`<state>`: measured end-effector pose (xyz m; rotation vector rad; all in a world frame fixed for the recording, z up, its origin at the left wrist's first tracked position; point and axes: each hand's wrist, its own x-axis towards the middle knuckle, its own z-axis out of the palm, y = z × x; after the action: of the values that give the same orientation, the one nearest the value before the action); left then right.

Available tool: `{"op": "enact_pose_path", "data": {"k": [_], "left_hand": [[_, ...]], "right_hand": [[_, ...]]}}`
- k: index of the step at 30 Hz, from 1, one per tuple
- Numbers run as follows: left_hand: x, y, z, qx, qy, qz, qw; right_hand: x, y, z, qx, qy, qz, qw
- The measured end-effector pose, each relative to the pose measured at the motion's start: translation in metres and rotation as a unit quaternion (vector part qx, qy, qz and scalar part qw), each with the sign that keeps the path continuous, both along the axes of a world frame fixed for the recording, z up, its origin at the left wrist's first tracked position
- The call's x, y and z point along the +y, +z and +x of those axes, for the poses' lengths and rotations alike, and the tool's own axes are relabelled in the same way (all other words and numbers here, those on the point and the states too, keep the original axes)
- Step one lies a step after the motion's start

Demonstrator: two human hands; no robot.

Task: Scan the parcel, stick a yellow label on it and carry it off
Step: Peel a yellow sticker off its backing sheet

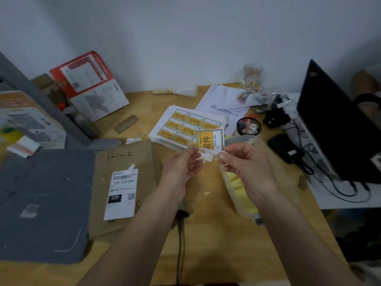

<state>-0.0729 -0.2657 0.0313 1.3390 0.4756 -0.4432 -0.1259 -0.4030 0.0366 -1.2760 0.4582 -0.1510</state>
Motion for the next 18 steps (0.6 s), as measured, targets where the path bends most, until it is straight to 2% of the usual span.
{"op": "enact_pose_path", "data": {"k": [4, 7, 12, 15, 18], "left_hand": [[0.04, 0.016, 0.003, 0.001, -0.01, 0.056, 0.998], [0.064, 0.022, -0.003, 0.062, 0.005, 0.047, 0.997], [0.091, 0.022, -0.017, 0.117, 0.026, -0.014, 0.993], [0.11, 0.017, -0.012, 0.101, 0.057, -0.037, 0.992], [0.128, 0.013, -0.005, 0.072, 0.098, -0.032, 0.992]], "right_hand": [[0.027, -0.004, 0.009, -0.013, 0.064, -0.027, 0.997], [0.052, -0.007, 0.015, -0.021, 0.071, -0.044, 0.996], [0.098, -0.013, 0.026, -0.063, 0.061, -0.219, 0.972], [0.13, -0.011, 0.028, -0.103, 0.074, -0.306, 0.944], [0.154, -0.011, 0.031, -0.128, 0.082, -0.355, 0.923]]}}
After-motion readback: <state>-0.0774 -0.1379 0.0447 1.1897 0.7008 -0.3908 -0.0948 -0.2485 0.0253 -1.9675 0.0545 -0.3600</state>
